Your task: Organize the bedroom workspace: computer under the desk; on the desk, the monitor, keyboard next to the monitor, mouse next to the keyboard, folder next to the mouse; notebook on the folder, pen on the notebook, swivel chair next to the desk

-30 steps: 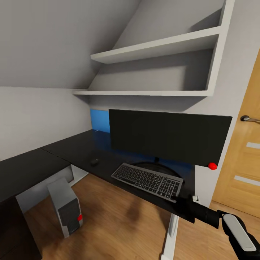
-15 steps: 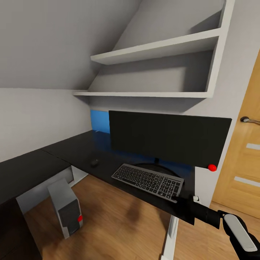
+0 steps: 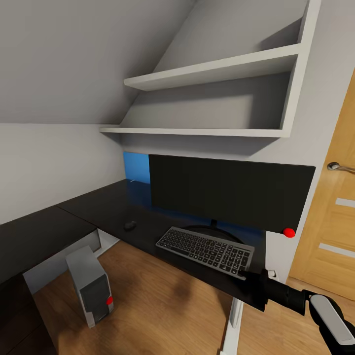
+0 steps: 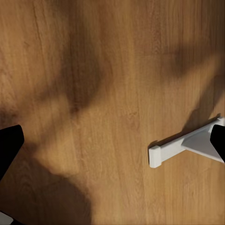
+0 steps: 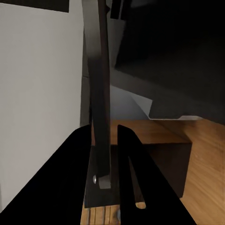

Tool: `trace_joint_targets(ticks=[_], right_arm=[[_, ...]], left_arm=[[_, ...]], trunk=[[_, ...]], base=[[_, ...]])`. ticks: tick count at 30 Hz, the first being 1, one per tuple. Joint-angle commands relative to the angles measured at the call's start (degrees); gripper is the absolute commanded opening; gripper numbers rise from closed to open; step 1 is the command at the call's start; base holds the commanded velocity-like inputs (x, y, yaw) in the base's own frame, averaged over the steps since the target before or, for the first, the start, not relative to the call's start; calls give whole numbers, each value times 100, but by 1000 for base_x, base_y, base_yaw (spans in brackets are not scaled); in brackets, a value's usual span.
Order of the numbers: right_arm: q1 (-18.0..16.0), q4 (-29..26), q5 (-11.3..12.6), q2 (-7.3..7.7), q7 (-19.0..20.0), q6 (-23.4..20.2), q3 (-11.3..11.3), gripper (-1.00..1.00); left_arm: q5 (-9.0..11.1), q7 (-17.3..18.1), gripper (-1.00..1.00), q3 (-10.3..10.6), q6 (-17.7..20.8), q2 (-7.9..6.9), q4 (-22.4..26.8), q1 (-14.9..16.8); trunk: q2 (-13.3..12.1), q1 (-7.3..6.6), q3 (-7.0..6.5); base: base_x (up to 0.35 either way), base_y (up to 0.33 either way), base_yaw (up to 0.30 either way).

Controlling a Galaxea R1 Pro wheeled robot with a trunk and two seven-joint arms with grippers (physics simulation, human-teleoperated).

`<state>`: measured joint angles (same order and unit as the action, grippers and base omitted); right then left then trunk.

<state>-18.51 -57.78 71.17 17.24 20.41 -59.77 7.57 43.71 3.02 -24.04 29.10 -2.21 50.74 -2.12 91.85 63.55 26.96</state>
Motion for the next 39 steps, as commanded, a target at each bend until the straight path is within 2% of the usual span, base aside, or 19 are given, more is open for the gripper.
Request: trace_joint_targets(ticks=[1,12,15,20,39], right_arm=[[-4,6,-64,5,67,-23,12,-100],[-4,-47,-82,117,86,-23,-93,-100],[-6,-46,-88,123,86,-23,-364,-100],[-7,-50,-90,118,92,-23,-562,-100],[-14,5,-111,47,80,-23,-705,-100]], left_arm=[[12,24,100,-13,35,2,7,1],[6,40,100,-13,35,2,3,1],[6,40,100,-13,35,2,0,1],[6,40,100,-13,35,2,-2,1],[6,40,100,-13,35,5,-2,1]], trunk=[[3,0,5],[3,0,5],[3,0,5],[3,0,5],[3,0,5]], base=[[0,0,0],[0,0,0],[0,0,0],[0,0,0],[0,0,0]])
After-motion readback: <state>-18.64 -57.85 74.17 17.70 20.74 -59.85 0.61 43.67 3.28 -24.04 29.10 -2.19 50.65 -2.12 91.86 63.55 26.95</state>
